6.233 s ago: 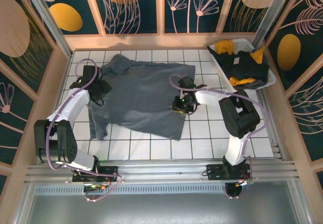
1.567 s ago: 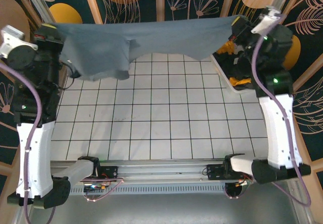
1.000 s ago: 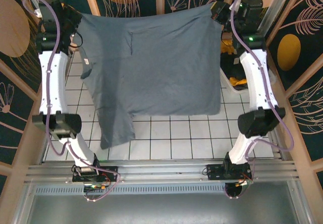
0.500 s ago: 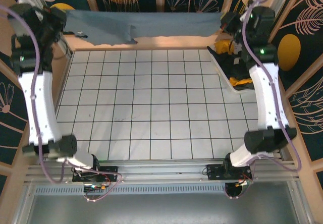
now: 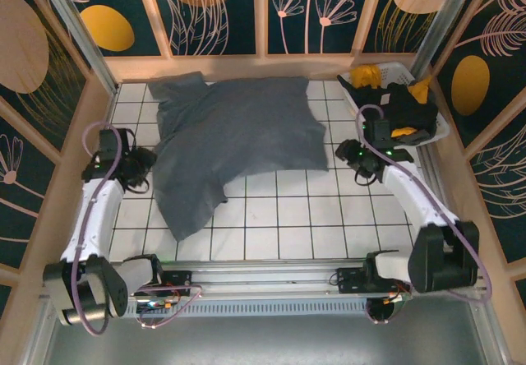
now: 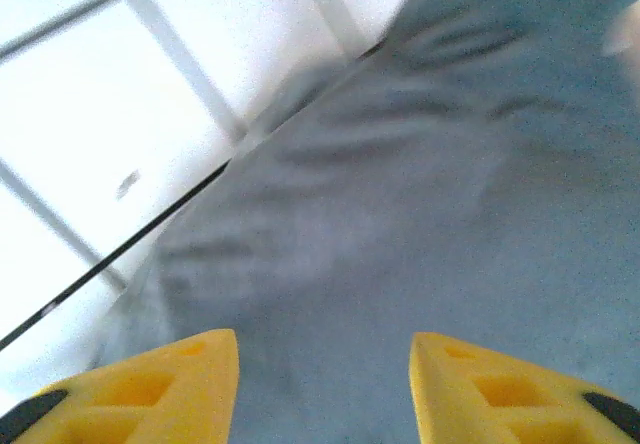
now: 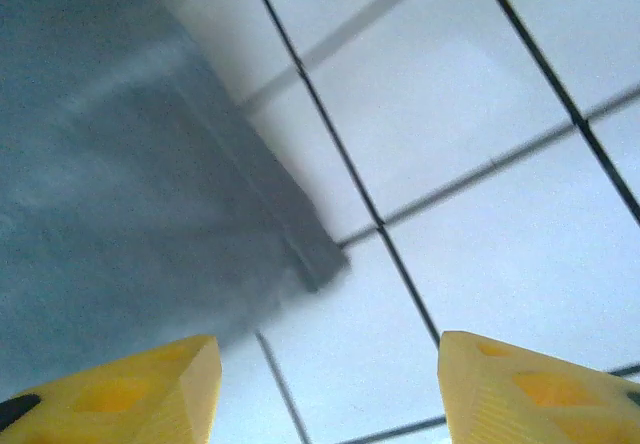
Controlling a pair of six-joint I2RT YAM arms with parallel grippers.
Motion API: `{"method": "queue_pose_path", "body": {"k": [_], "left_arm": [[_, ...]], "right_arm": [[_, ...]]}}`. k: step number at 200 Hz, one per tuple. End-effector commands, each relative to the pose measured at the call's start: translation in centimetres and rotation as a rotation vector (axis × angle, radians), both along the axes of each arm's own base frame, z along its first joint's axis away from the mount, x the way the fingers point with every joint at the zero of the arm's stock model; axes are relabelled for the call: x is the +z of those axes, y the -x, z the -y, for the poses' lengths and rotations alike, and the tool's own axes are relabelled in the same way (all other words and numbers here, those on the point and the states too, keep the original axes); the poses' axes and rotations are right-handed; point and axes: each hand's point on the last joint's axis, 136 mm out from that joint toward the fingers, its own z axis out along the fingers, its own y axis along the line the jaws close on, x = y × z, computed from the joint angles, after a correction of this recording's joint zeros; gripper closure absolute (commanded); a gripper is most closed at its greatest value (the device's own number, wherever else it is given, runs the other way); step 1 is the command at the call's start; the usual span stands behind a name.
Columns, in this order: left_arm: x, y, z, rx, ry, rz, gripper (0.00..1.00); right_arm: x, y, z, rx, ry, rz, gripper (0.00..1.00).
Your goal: Fold and stack the t-shirts
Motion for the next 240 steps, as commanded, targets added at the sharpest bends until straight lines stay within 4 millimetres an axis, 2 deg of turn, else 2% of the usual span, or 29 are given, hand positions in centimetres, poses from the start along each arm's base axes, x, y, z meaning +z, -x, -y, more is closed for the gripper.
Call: {"method": "queue_pose_path", "body": {"k": [1,24,37,55,85,113,117,135,144,166,197,224,240], "left_arm": [[-0.7,0.0,0.4,-0.042,-0.028,0.004,0.49],[-1.7,0.8,1.8,-0.092,-0.026,-0.051,0.49],[-2.6,1.9,2.5,-0.126,-0.035,-0.113,0.51],[-4.5,4.1,3.4,-0.157,-0.028,-0.201,0.56],[-8.0,8.9,4.9,-0.190,0.007,-0.347,0.60],[-9.5,12.4,5.3,-0.222,-0.014,-0.443,0.54],[-9.6,13.4,5.2,-0.221,-0.014,-0.476,0.53],[-9.5,14.9,5.3,-0.204,-0.011,-0.498,0.51],[-9.5,15.4,5.5,-0.195,0.003,-0.505,0.46],[-10.4,16.4,6.6,-0.184,0.078,-0.530,0.45],[-11.7,16.5,7.9,-0.168,0.132,-0.545,0.46],[-13.0,14.8,9.4,-0.175,0.163,-0.510,0.48],[-13.7,13.4,10.2,-0.174,0.178,-0.489,0.53]], "right_arm": [[-0.8,1.0,-0.1,0.038,0.050,-0.050,0.39],[-0.9,1.3,-0.1,0.054,0.062,-0.040,0.39],[-0.9,1.4,-0.8,0.084,0.082,-0.032,0.39],[-1.4,1.5,-2.1,0.141,0.119,-0.031,0.41],[-2.6,0.8,-4.0,0.211,0.142,-0.039,0.44],[-2.5,-0.8,-5.0,0.228,0.140,-0.027,0.43],[-2.4,-1.1,-5.1,0.228,0.140,-0.025,0.43],[-2.2,-2.3,-5.8,0.235,0.135,-0.017,0.43],[-2.1,-2.9,-6.2,0.240,0.133,-0.015,0.43],[-2.2,-3.9,-6.9,0.244,0.126,-0.013,0.43],[-2.6,-4.5,-7.4,0.239,0.118,-0.024,0.43],[-2.8,-4.6,-7.0,0.224,0.133,-0.030,0.44],[-3.2,-4.3,-6.4,0.198,0.147,-0.039,0.44]]}}
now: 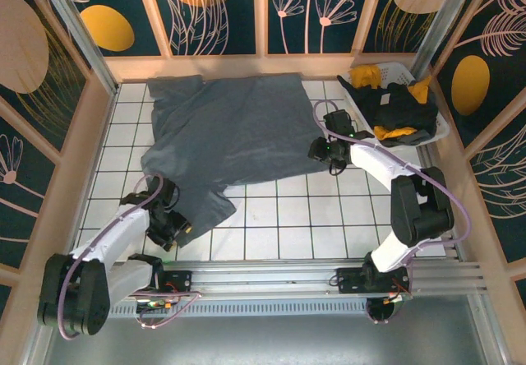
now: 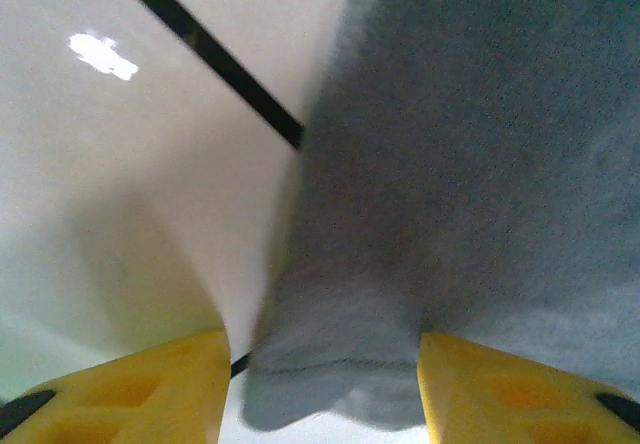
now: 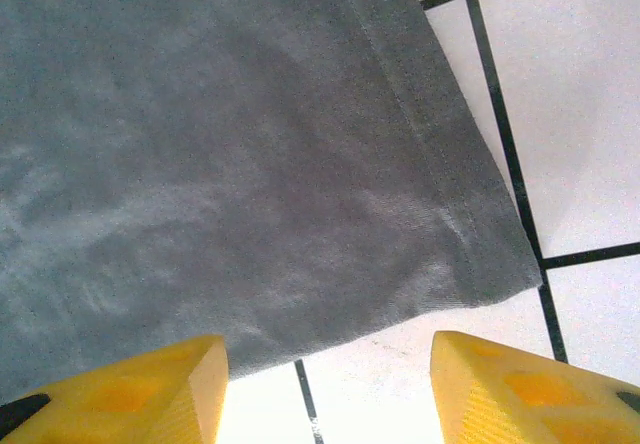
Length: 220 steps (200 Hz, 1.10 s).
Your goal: Fold and stack the t-shirts
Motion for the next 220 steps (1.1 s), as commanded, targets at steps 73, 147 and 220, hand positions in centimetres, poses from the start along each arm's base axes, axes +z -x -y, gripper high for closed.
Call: {"method": "queue_pose_path", "body": {"k": [73,147,220], "left_arm": [[0.7,-6.8,0.6,0.089,-0.045,0.171,1.00],[1.8,-8.0,0.5,0.090,-0.059,0.202,1.00],[2.1,-7.9,0.4,0.089,-0.063,0.207,1.00]], "right_arm": [[-1.9,-0.2,6.4,-0.224,0.061,-0.013,0.45],[-4.0,-0.8,4.7,-0.191,0.078,-0.086,0.57],[-6.9,0.0,5.1,-0.191,0.152,-0.193,0.61]]}}
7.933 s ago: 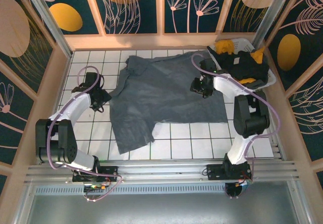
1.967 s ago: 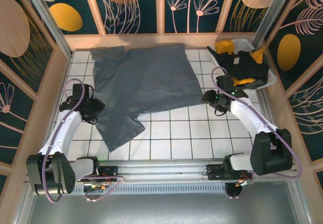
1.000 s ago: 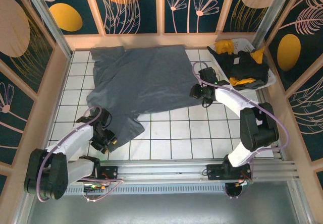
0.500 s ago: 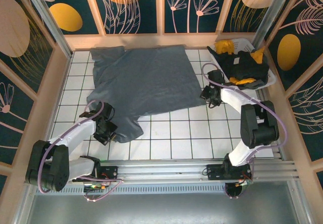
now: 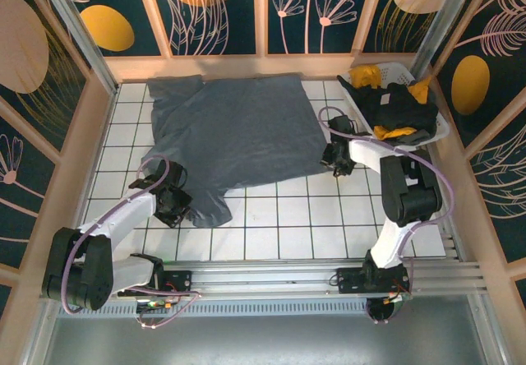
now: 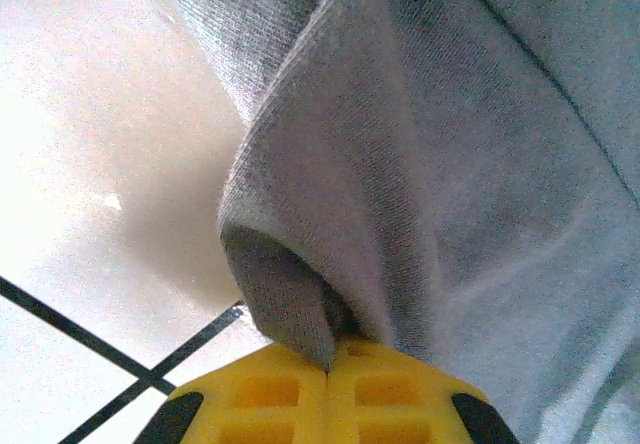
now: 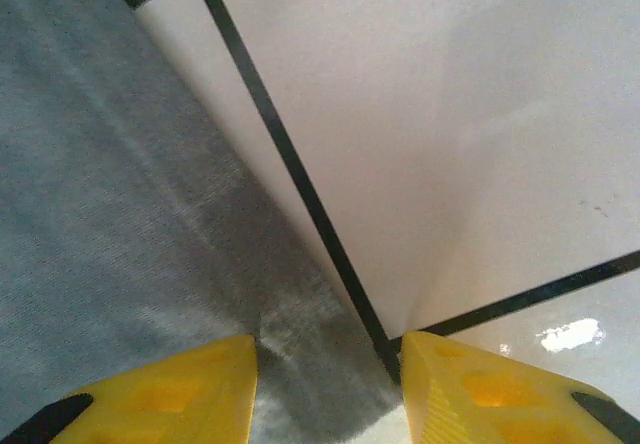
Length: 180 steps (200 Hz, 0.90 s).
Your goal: Fold and stack the t-shirts
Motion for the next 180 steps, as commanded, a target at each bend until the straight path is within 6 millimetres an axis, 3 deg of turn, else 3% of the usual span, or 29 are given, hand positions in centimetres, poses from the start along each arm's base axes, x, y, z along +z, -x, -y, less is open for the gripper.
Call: {"method": "queue_pose_path", "body": {"k": [1,19,39,62,91,137,149,180], "left_arm": [[0.7,-0.5,-0.2,0.007,-0.017,0.024,1.00],[0.9,-0.4,-0.3,0.012,-0.020,0.027,1.00],[1.1,-0.1,-0.5,0.021,-0.020,0.028,1.00],[0.8,1.0,-0.1,0.037,0.014,0.005,1.00],[-0.1,3.4,0.6,0.070,0.087,-0.051,1.00],[1.3,6.8,-0.4,0.181,0.102,-0.072,1.00],[1.5,8.5,-0.9,0.209,0.090,-0.107,1.00],[2.9,10.3,-2.3,0.265,0.050,-0.096,1.00]], "right_arm": [[-0.6,0.6,0.4,-0.011,0.049,-0.054,0.62],[-1.0,1.1,0.4,-0.016,0.058,-0.066,0.82],[-1.1,1.9,1.7,-0.063,0.105,-0.078,1.00],[-0.5,3.8,4.2,-0.137,0.164,-0.108,1.00],[0.8,8.1,6.3,-0.216,0.180,-0.185,1.00],[2.0,14.3,3.9,-0.193,0.031,-0.249,1.00],[2.2,15.9,3.3,-0.182,0.023,-0.260,1.00],[2.8,19.3,3.2,-0.199,0.016,-0.262,1.00]]}}
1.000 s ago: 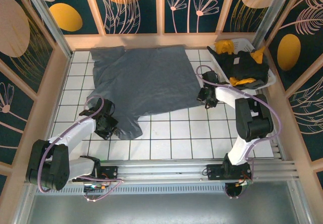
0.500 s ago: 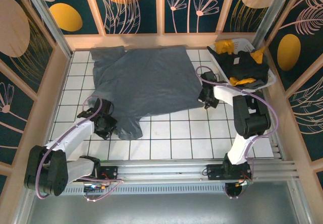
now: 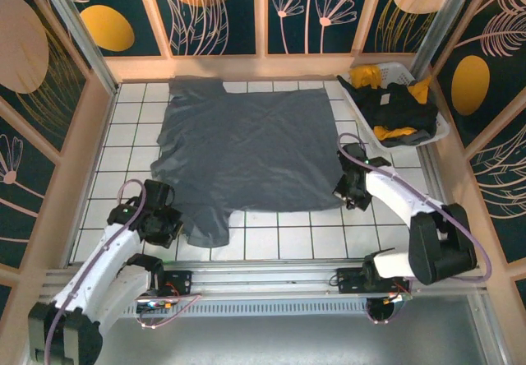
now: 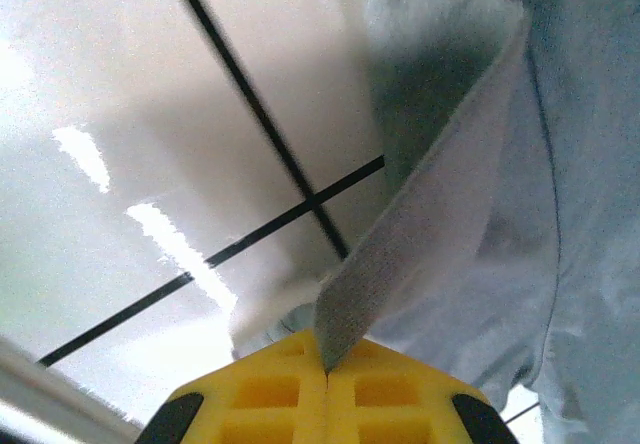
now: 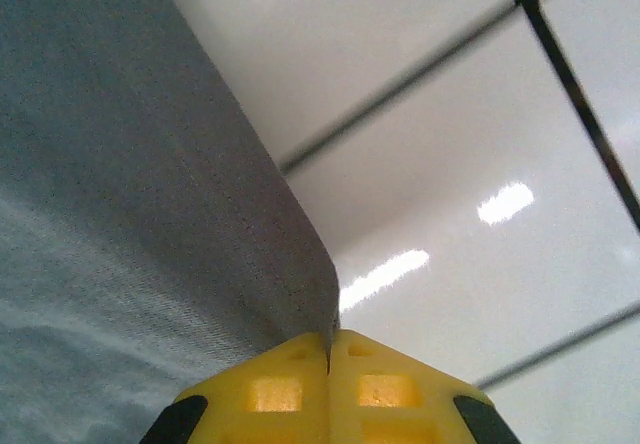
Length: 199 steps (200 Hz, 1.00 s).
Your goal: Fold and stack the t-shirts
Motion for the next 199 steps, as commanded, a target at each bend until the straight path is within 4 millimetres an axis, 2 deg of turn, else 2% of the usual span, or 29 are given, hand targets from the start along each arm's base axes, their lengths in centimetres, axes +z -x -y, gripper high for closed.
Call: {"method": "queue_pose_path", "body": {"k": [1,20,37,78,115,142,151,155,199], "left_arm": [[0.0,3.6,-1.6,0.074,-0.055,-0.118,1.00],[0.5,3.1,-1.6,0.089,-0.047,-0.085,1.00],[1.3,1.4,-1.4,0.095,-0.044,-0.030,1.00],[6.2,-5.8,-1.2,0.037,-0.120,0.146,1.00],[9.1,-12.3,0.3,-0.018,-0.118,0.282,1.00],[10.0,-15.6,0.6,-0.052,-0.137,0.321,1.00],[9.6,-16.2,0.3,-0.050,-0.153,0.315,1.00],[10.6,-17.1,0.3,-0.045,-0.150,0.343,1.00],[11.8,-21.1,-1.3,-0.052,-0.196,0.393,1.00]], "right_arm": [[0.1,4.1,0.4,-0.056,-0.006,-0.080,1.00],[0.8,4.2,0.4,-0.059,-0.015,-0.043,1.00],[1.5,3.5,0.6,-0.060,-0.003,-0.020,1.00],[2.9,0.6,-0.4,-0.077,-0.039,0.011,1.00],[3.8,-2.2,-0.4,-0.125,-0.062,0.033,1.00],[4.7,-4.8,-0.1,-0.160,-0.077,0.086,1.00],[4.8,-5.5,0.1,-0.171,-0.076,0.095,1.00],[4.8,-5.8,0.1,-0.173,-0.075,0.098,1.00],[5.0,-9.2,0.4,-0.179,-0.071,0.121,1.00]]}}
